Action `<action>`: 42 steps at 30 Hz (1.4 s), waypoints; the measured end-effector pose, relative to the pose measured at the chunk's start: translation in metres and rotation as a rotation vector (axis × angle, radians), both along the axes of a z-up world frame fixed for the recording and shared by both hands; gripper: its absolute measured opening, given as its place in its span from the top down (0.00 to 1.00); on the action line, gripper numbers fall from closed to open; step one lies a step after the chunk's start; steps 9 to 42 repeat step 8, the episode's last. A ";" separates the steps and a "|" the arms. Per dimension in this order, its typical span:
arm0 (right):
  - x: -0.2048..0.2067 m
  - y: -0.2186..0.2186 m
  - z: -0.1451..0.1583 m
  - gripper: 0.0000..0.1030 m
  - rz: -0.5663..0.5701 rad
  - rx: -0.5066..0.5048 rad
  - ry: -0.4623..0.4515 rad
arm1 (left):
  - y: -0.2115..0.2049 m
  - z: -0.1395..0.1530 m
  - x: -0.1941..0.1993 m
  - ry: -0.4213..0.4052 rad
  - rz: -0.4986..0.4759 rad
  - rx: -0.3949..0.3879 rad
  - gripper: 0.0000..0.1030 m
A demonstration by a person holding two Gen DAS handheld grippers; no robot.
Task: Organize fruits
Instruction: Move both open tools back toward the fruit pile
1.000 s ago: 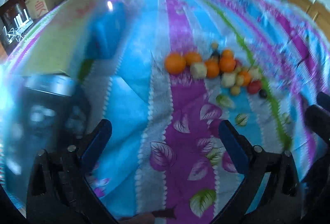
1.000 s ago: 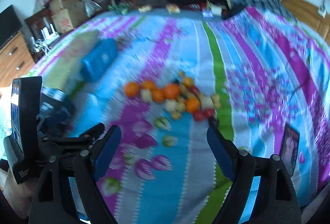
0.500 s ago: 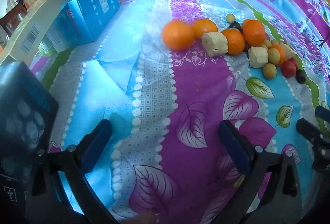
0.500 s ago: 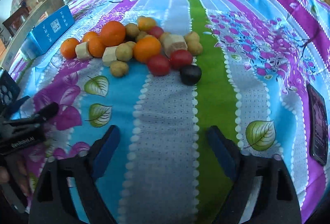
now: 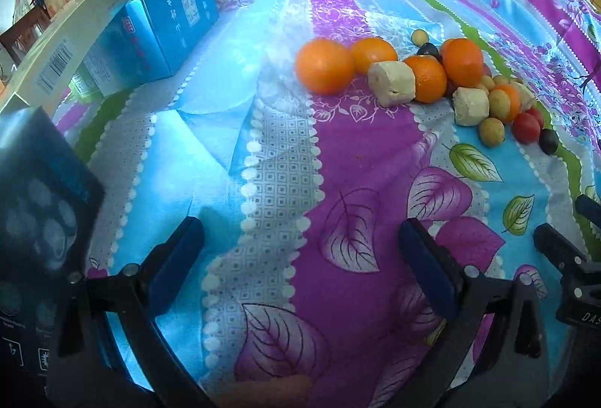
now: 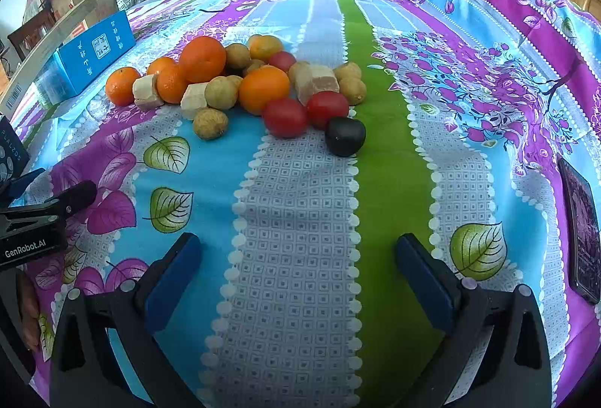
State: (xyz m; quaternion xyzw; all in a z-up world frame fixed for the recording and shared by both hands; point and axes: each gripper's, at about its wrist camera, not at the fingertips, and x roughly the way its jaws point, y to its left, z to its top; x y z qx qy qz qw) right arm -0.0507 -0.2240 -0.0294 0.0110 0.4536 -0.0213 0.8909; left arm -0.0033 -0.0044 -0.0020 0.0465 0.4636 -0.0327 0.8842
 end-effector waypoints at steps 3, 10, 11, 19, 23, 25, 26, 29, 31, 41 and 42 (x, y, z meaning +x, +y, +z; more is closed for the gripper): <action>0.000 0.000 0.000 0.00 0.000 -0.001 -0.001 | 0.000 0.000 0.000 0.001 0.000 0.000 0.00; 0.000 0.000 0.000 0.00 0.000 0.000 -0.001 | -0.001 0.000 0.000 -0.007 0.000 0.001 0.00; 0.000 0.000 0.000 0.00 0.000 0.000 -0.001 | -0.001 0.000 0.000 -0.007 0.000 0.001 0.00; 0.000 0.000 0.000 0.00 0.000 0.000 -0.001 | -0.001 0.000 0.000 -0.007 0.000 0.001 0.00; 0.000 0.000 0.000 0.00 0.000 0.000 -0.001 | -0.001 0.000 0.000 -0.007 0.000 0.001 0.00; 0.000 0.000 0.000 0.00 0.000 0.000 -0.001 | -0.001 0.000 0.000 -0.007 0.000 0.001 0.00; 0.000 0.000 0.000 0.00 0.000 0.000 -0.001 | -0.001 0.000 0.000 -0.007 0.000 0.001 0.00; 0.000 0.000 0.000 0.00 0.000 0.000 -0.001 | -0.001 0.000 0.000 -0.007 0.000 0.001 0.00; 0.000 0.000 0.000 0.00 0.000 0.000 -0.001 | -0.001 0.000 0.000 -0.007 0.000 0.001 0.00; 0.000 0.000 0.000 0.00 0.000 0.000 -0.001 | -0.001 0.000 0.000 -0.007 0.000 0.001 0.00; 0.000 0.000 0.000 0.00 0.000 0.000 -0.001 | -0.001 0.000 0.000 -0.007 0.000 0.001 0.00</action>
